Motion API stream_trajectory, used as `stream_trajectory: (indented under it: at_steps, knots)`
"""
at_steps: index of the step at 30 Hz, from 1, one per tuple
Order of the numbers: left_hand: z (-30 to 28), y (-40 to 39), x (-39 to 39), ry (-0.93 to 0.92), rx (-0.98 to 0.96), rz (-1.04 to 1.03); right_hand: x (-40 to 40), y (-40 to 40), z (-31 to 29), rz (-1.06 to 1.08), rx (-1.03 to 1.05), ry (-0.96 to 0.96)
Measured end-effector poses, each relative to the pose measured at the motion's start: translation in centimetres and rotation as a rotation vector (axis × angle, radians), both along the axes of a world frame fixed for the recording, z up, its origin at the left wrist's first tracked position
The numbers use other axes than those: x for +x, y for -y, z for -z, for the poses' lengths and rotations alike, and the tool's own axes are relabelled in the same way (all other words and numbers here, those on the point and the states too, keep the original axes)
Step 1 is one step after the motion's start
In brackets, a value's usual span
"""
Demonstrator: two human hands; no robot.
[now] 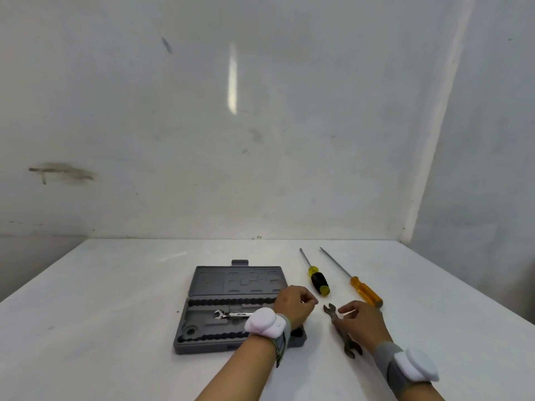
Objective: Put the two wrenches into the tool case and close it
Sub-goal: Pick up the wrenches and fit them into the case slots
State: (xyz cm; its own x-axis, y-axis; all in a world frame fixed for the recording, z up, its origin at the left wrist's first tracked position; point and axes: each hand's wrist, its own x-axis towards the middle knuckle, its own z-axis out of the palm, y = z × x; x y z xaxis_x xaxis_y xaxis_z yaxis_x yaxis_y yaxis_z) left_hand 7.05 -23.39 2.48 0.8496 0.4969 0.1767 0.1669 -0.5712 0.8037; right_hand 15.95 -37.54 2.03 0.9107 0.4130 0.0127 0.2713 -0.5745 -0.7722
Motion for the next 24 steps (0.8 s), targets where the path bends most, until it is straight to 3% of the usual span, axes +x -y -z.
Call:
stream_trajectory:
  at_steps: [11,20,24]
  knots:
    - [1.3,3.1,4.7,-0.497,0.371,-0.064,-0.3,-0.7,0.5,0.112,0.04,-0.057]
    - [0.9,3.0,5.3,-0.442,0.126,-0.082,0.6,-0.4,0.6,0.003,0.062,-0.078]
    - [0.1,2.4,4.7,-0.261,-0.065,-0.061,0.5,0.0,0.0,-0.056,0.143,-0.096]
